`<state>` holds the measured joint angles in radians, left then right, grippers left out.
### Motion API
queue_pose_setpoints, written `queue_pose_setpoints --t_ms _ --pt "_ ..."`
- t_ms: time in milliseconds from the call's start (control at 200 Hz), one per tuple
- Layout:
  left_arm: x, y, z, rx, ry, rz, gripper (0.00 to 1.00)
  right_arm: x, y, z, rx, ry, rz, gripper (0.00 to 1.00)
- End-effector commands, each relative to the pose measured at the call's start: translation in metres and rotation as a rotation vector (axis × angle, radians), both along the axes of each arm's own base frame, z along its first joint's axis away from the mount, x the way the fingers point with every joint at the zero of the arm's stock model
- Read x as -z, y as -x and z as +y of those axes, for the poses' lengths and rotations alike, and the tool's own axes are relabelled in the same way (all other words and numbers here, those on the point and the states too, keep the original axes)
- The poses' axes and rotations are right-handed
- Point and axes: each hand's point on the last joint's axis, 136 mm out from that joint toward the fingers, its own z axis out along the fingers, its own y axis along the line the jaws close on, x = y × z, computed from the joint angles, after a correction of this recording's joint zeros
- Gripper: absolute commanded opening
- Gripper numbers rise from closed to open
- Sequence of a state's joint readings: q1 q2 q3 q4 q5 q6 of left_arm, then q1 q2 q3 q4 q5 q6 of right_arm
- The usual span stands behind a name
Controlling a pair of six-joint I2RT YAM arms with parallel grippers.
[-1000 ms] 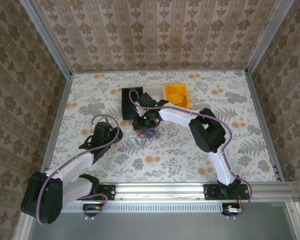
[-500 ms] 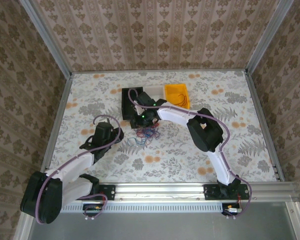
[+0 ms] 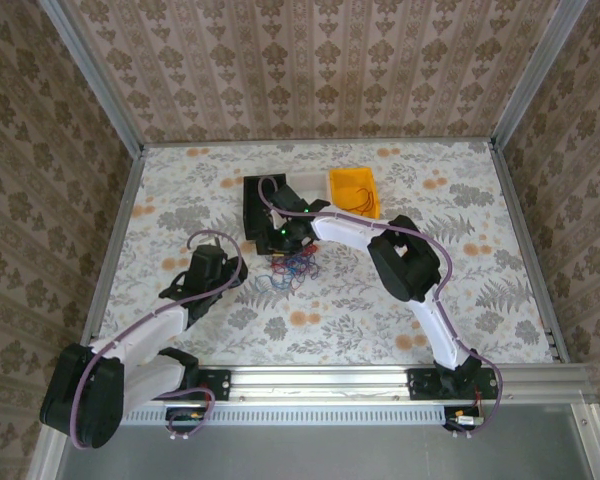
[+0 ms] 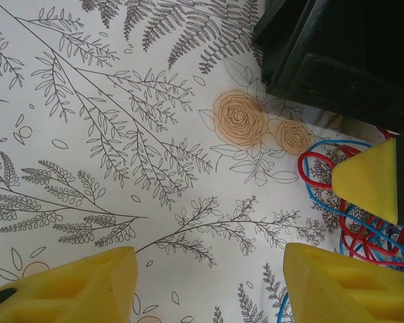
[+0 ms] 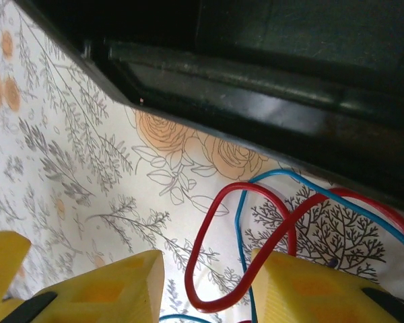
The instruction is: Untangle the cables
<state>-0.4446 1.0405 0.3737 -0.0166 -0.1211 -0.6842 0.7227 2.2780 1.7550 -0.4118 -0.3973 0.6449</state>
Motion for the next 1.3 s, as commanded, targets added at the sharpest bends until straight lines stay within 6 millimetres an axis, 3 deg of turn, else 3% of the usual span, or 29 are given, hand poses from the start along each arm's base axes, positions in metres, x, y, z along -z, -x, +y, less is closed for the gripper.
queue_pose_setpoints --t_ms 0,440,745,870,995,1140,1295 --pt "-0.014 -0.005 -0.001 0.01 -0.016 -0.03 0.6 -0.001 -0.014 0.0 0.075 -0.028 0.02 0.41" --pt "-0.018 -0.004 -0.002 0.024 -0.022 -0.03 0.61 0.015 -0.032 -0.014 0.256 0.017 0.081 0.37" --pt "-0.018 -0.001 -0.001 0.028 -0.03 -0.028 0.61 0.016 -0.032 -0.022 0.336 -0.012 0.108 0.06" --pt "-0.019 -0.002 -0.003 0.047 -0.036 -0.029 0.61 -0.005 -0.031 -0.028 0.314 -0.06 0.078 0.03" --pt "-0.02 -0.004 -0.006 0.076 -0.048 -0.033 0.61 -0.044 -0.024 -0.037 0.241 -0.115 0.021 0.03" --pt "-0.025 -0.004 -0.038 0.226 -0.043 -0.073 0.62 -0.083 -0.002 -0.05 0.143 -0.165 -0.025 0.03" --pt "-0.033 0.0 -0.083 0.416 -0.053 -0.15 0.65 -0.103 0.021 -0.061 0.075 -0.196 -0.021 0.03"
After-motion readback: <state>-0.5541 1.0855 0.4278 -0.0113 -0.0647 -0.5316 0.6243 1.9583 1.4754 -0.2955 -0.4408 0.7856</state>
